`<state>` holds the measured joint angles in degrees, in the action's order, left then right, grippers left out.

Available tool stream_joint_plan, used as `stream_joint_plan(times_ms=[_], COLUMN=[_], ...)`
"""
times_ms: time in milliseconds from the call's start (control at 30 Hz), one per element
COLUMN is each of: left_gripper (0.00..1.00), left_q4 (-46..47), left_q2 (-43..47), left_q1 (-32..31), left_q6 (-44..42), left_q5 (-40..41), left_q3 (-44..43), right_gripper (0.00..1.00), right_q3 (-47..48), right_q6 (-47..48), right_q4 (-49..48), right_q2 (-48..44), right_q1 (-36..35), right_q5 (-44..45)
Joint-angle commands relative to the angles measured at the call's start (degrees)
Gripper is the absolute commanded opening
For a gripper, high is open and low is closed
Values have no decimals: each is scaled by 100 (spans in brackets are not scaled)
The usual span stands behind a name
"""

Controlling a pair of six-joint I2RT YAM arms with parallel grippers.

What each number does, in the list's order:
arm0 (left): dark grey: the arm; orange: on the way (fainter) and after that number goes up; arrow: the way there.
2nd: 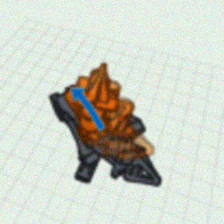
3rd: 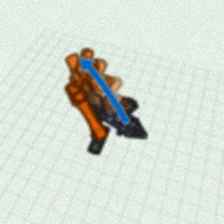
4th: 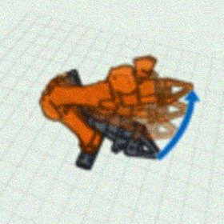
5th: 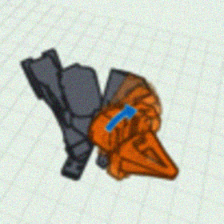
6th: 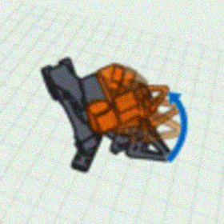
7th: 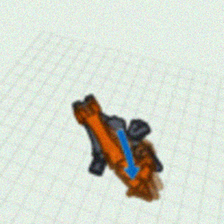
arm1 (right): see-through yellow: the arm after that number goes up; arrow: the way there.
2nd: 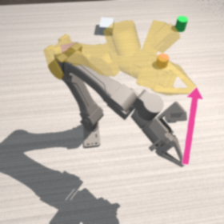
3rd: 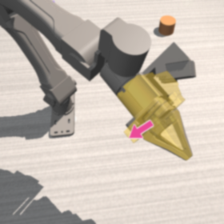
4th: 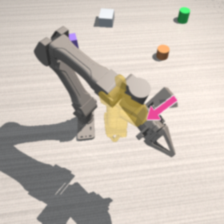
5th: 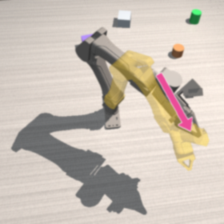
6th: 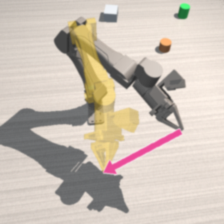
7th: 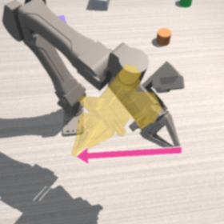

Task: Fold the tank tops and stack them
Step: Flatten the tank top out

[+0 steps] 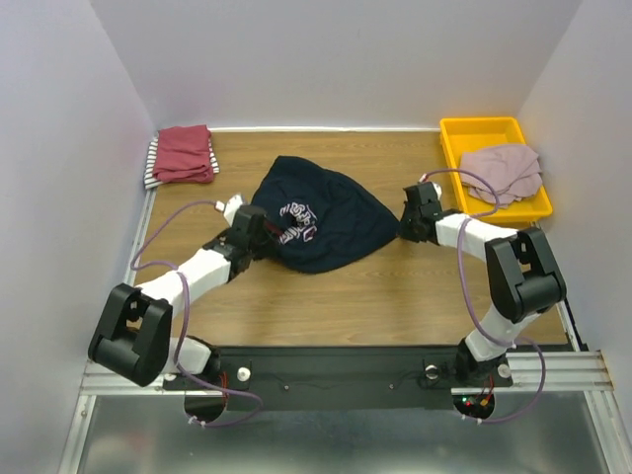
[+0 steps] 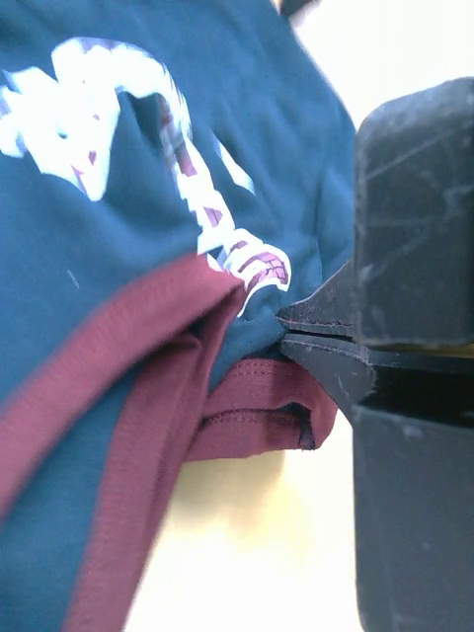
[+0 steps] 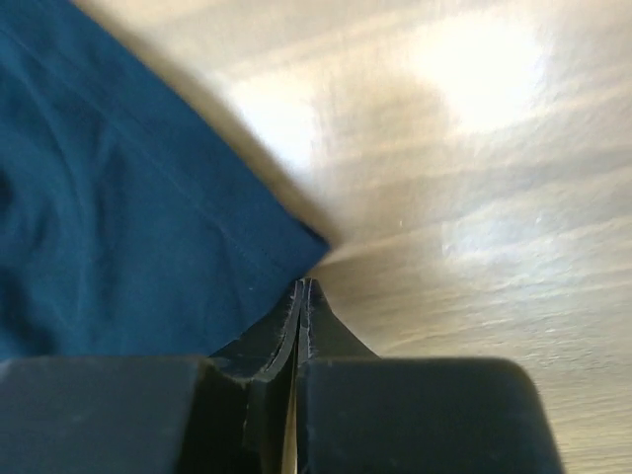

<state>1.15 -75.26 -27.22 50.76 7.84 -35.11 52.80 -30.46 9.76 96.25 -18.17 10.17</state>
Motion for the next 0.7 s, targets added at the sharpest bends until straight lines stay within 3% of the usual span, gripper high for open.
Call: stream_joint_plan(times_ms=[0, 233, 400, 667], left_gripper=[0, 0, 0, 0], left_q4=[-236, -817, -1064, -1038], left_q2=[214, 600, 794, 785], left_q1=[200, 191, 191, 191], left_q6=[-698, -1288, -1288, -1130], left_q5=[-10, -414, -370, -450], left_q3=[-1259, -2473, -2869, -2677], right_gripper=[0, 2, 40, 64], right_q3=[486, 750, 680, -49], right_q6=[-92, -66, 66, -92], right_q4=[-317, -18, -9, -448], right_q2=[-412, -1275, -986, -449], right_q1=[33, 33, 33, -265], right_q5=[142, 354, -758, -1457])
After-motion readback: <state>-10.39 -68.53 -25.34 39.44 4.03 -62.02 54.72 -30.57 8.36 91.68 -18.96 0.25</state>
